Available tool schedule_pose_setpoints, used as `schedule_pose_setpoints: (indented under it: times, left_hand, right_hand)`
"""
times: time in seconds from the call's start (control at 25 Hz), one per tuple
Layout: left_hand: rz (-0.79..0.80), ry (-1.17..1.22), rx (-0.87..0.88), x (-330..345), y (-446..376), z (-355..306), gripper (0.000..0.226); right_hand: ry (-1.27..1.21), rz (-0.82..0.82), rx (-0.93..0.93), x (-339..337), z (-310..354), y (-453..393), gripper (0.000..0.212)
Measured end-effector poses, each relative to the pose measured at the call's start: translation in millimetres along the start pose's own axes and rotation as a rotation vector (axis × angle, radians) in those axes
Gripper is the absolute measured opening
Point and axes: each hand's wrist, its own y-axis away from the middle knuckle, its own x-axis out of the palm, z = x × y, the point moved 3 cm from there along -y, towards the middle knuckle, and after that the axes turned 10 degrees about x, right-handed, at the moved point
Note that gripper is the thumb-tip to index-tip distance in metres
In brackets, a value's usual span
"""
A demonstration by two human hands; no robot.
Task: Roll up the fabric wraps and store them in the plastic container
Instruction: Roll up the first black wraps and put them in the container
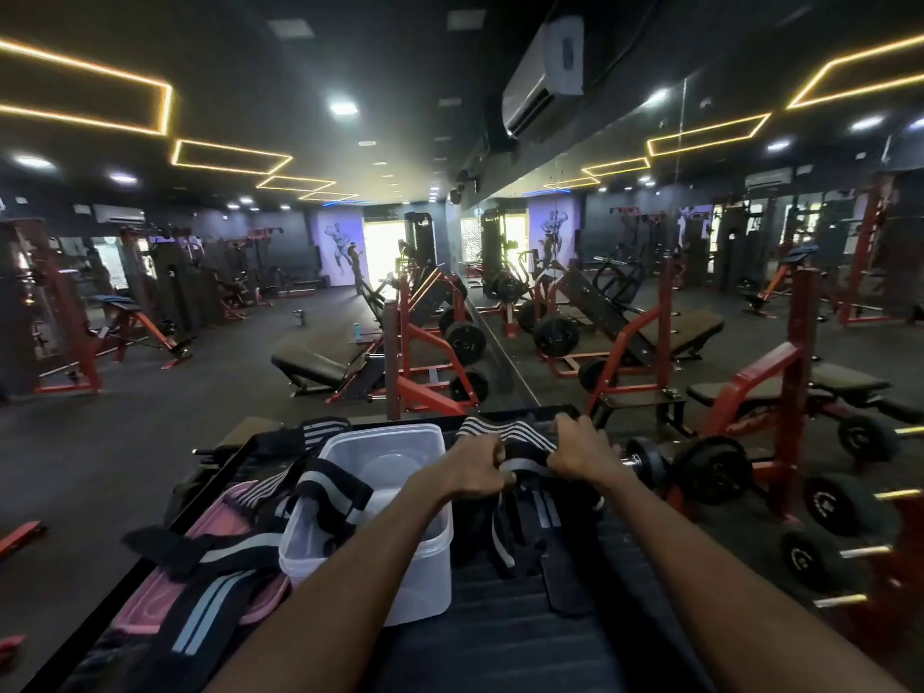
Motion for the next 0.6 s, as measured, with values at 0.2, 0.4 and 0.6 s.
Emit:
schedule_pose_setpoints:
  times: [0.2,0.4,0.6]
  left_hand:
    - [0.182,-0.159,0.039,16.2,-4.9,-1.7,0.037]
    - [-0.029,-0.146,0.042,-0.7,1.3,-6.8,0.02]
    - [-0.179,-0.004,-0.007,-21.7,15.7,-6.8,0.012]
  right_hand:
    - [-0.05,0.13,0.056,14.7,-32.2,-4.3,0.057]
    - [-0.303,-0.07,0.125,-10.6,-40.4,-0.7,0.028]
    - [-0.591,-0.155,0.085,-37.8,-34.2,-0.6,0.021]
